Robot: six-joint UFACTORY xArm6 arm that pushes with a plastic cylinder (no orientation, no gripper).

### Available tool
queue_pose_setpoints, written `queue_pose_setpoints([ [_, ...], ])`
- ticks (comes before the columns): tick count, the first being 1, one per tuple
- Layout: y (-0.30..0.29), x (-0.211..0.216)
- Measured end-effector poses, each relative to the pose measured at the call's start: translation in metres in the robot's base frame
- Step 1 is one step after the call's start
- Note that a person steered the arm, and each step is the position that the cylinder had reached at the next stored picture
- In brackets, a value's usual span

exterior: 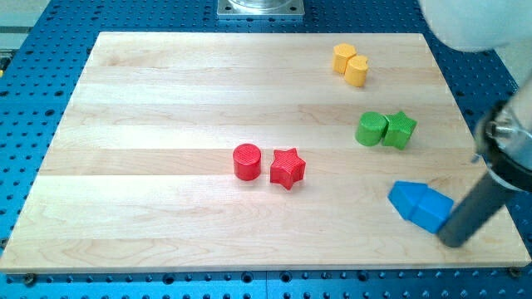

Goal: Move the blue blocks below the green star

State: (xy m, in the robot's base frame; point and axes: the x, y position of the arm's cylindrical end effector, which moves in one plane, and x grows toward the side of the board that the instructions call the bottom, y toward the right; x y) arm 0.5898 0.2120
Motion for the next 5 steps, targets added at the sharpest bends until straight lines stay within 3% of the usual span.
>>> queue_pose_setpoints([
  [2,-0.115,-0.008],
  [3,-0.121,-0.035],
  [5,-0.074,-0.065],
])
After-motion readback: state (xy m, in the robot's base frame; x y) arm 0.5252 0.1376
